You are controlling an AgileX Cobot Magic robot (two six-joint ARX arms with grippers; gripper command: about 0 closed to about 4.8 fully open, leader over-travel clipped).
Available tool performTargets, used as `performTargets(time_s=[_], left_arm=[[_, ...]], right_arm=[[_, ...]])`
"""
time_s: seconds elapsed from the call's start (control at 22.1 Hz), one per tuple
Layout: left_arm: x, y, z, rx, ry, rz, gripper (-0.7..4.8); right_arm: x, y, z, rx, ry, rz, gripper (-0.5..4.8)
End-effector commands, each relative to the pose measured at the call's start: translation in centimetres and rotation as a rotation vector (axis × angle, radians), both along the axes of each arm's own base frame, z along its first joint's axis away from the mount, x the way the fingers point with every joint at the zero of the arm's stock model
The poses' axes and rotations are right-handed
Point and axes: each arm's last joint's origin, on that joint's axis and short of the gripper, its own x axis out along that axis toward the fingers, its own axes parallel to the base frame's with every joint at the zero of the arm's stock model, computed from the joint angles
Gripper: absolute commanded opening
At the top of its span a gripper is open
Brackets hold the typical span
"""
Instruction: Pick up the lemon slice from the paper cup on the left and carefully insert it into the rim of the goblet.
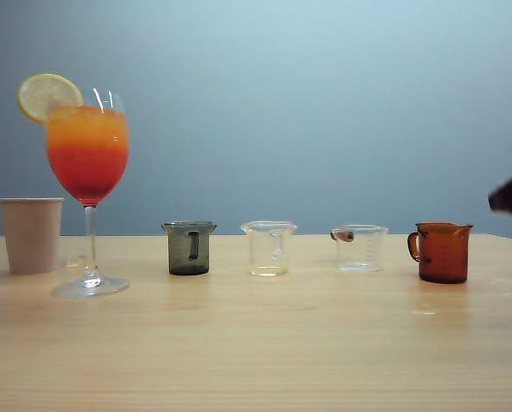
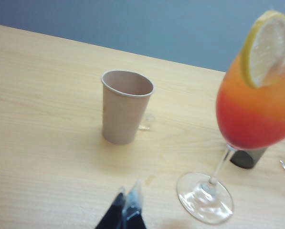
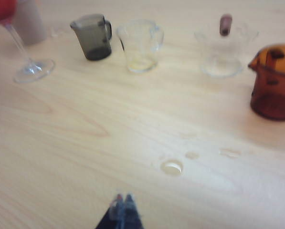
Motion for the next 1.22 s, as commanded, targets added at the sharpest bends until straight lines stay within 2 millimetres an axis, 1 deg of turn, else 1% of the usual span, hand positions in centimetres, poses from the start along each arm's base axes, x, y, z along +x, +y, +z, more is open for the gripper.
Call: performTargets(time_s=[0.05,0.18,0.23,0.59,0.68,0.86,0.9,1.04,1.08,1.22], left_arm=[[0.1,0.1,-0.1,0.005,-0.023,0.042,-0.05],[0.1,0.1,-0.2,0.000,-0.011,0.016,-0.03],[0.1,0.1,-0.3,0.004,0.002,0.016,-0.01],[0.1,0.1,-0.4,0.003,0.014,0.016,-0.01],[0.1,0.1,-0.4,0.003,0.014,0.017,-0.01],[0.1,0.1,-0.5,0.003,0.015,0.022,-0.01],[0.1,0.1,-0.4,0.004,0.014,0.023,-0.01],[0.1,0.1,-0.5,0.003,0.015,0.023,-0.01],[0.1,0.1,-0.5,0.003,0.015,0.023,-0.01],[0.1,0.1,-0.5,0.003,0.016,0.023,-0.01]], right_arm=[[-0.1,-0.1,-1.0,0.011,0.039,-0.006,-0.05],[-0.1,-0.1,-1.1,-0.004,0.050,-0.006,-0.04],[-0.1,-0.1,-1.1,-0.022,0.038,-0.026,0.04],[-0.1,-0.2,-1.1,-0.021,0.035,-0.028,0.05],[-0.2,-0.5,-0.8,0.002,0.006,-0.040,0.05],[0.1,-2.0,0.1,0.054,-0.085,-0.184,0.05],[0.2,-2.8,0.4,0.068,-0.123,-0.262,0.05],[0.2,-4.4,1.1,0.092,-0.206,-0.411,0.05],[0.3,-4.8,1.2,0.090,-0.215,-0.461,0.05],[0.4,-5.4,1.0,0.078,-0.203,-0.520,0.05]])
